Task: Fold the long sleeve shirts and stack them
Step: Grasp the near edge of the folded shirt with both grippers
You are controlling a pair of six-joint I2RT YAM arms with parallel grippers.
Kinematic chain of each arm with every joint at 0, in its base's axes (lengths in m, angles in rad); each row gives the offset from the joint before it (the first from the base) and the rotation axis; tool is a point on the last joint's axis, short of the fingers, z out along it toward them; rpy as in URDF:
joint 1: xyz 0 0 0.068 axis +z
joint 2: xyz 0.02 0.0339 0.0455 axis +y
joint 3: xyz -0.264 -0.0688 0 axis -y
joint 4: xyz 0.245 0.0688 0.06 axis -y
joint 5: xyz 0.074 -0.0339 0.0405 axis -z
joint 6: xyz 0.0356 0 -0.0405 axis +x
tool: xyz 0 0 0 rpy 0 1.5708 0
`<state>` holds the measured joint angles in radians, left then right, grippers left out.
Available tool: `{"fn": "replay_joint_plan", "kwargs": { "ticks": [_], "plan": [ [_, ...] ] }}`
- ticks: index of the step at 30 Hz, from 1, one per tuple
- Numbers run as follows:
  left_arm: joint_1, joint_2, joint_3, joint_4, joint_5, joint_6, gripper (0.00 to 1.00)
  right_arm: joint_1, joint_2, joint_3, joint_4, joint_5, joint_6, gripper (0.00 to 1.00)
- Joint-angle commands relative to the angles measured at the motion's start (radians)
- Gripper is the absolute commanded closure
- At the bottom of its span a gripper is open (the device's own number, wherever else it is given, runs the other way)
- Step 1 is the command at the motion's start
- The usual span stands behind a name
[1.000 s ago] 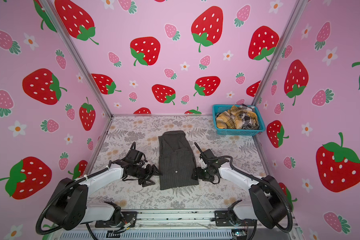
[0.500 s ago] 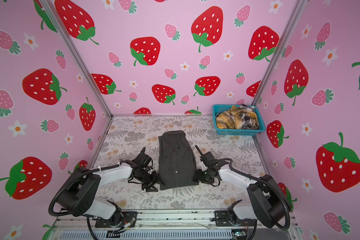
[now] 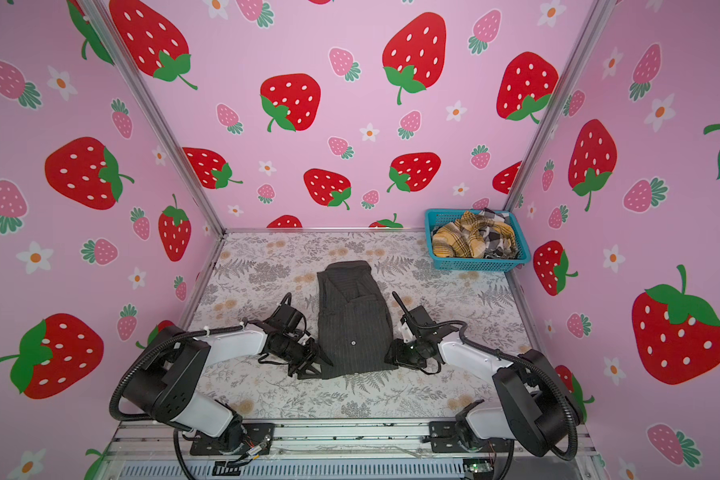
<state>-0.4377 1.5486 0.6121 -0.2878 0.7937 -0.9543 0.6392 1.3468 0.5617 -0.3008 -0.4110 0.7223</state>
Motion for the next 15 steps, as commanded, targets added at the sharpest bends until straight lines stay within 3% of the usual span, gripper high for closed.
{"fn": "replay_joint_plan", "kwargs": {
  "ticks": [1,5,15],
  "plan": [
    [0.035,-0.040,-0.045,-0.053,-0.119,0.007,0.44,-0.002,-0.001,-0.044,-0.035,0.012,0.016,0.55],
    [0.039,-0.036,-0.055,-0.042,-0.108,0.008,0.46,-0.002,0.001,-0.070,0.007,0.001,0.027,0.65],
    [0.004,0.034,-0.065,0.012,-0.103,-0.022,0.50,-0.003,0.000,-0.082,0.026,0.001,0.040,0.68]
  ]
}}
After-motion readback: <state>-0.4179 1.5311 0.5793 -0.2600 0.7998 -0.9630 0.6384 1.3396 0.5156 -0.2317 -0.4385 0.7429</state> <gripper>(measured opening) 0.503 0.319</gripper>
